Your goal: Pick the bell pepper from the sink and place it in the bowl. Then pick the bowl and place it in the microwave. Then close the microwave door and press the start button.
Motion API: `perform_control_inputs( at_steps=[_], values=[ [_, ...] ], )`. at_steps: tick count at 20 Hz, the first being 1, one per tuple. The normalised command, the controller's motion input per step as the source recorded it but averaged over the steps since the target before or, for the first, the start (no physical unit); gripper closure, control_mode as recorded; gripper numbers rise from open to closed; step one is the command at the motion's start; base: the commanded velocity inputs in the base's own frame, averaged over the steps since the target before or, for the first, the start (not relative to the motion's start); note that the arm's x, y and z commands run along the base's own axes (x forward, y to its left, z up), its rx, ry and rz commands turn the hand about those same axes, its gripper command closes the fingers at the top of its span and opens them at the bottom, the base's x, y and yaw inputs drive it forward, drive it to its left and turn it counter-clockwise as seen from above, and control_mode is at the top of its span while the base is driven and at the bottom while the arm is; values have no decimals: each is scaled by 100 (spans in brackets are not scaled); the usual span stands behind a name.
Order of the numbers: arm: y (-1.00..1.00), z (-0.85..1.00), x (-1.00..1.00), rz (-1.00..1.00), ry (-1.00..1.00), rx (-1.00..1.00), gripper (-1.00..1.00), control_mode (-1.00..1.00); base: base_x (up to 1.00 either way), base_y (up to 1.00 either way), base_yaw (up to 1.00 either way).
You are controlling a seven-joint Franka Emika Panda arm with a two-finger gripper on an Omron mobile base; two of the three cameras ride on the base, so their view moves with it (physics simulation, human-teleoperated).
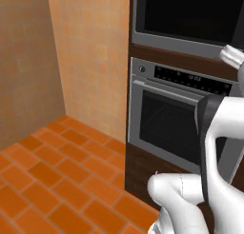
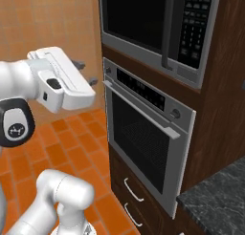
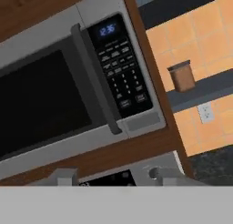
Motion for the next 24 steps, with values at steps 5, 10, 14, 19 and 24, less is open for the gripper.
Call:
perform_control_inputs(
  at_steps=[5, 10, 14, 19, 24],
  values=[
    [-8, -2, 0, -8, 7, -39, 100, -100, 0, 0, 0],
    [-9, -4, 12, -6, 10, -36, 100, -100, 0, 0, 0],
    [-26, 0, 36, -3, 13, -11, 100, -100, 0, 0, 0],
    [-62, 0, 27, 0, 1, 0, 100, -100, 0, 0, 0],
    [-27, 1, 30, 0, -5, 0, 100, -100, 0, 0, 0]
  ],
)
